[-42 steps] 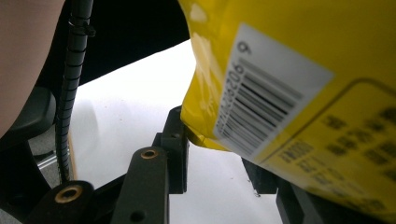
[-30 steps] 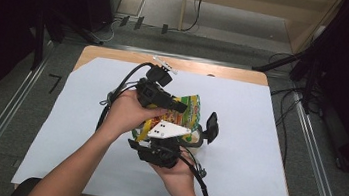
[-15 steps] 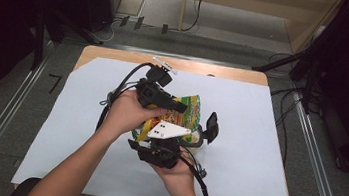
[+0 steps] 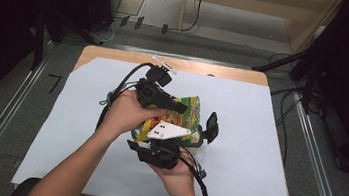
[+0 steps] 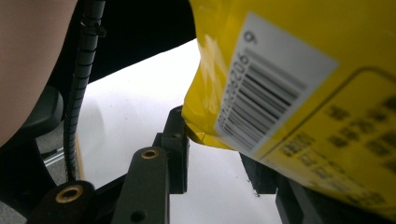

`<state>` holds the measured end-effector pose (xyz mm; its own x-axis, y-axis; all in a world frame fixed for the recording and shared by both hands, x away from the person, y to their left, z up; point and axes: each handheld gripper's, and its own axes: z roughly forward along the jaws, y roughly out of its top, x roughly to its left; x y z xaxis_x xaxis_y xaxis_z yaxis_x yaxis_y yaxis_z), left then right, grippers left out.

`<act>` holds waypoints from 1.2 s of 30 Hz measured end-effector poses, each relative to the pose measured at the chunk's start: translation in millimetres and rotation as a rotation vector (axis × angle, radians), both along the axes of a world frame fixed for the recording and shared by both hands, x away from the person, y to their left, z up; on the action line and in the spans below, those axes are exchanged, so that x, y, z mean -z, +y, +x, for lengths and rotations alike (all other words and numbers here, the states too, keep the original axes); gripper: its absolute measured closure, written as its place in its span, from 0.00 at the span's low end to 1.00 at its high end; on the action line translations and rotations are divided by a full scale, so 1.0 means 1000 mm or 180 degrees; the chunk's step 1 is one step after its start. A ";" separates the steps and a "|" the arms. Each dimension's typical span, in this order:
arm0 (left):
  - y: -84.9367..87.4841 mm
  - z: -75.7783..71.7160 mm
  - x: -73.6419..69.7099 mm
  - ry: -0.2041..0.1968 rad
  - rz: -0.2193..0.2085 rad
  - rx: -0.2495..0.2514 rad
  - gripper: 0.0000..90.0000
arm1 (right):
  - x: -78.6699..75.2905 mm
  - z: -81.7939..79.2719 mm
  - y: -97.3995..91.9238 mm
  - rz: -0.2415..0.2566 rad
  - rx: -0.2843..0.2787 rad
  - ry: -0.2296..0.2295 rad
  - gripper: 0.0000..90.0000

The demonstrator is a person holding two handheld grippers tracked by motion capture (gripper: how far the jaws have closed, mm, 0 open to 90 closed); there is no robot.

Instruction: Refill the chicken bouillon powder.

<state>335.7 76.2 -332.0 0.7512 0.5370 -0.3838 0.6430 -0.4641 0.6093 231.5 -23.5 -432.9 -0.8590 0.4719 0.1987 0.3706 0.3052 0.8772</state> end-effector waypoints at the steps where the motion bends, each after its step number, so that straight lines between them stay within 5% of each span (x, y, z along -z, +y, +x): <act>1: 0.001 0.001 0.000 0.0014 -0.0015 0.0004 0.78 | 0.000 0.000 0.000 0.0000 -0.0006 0.0008 0.74; 25: 0.002 -0.001 0.005 0.0089 0.0018 0.0047 0.78 | 0.007 -0.003 0.002 -0.0063 -0.0049 -0.0125 0.70; 36: 0.001 -0.001 0.009 0.0180 0.0105 0.0104 0.79 | 0.017 -0.004 0.005 -0.0086 -0.0090 -0.0059 0.66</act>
<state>335.1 76.8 -340.6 0.7462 0.5257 -0.4086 0.6601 -0.5045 0.5565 227.5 -18.9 -449.9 -0.8755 0.4522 0.1701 0.3451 0.3390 0.8752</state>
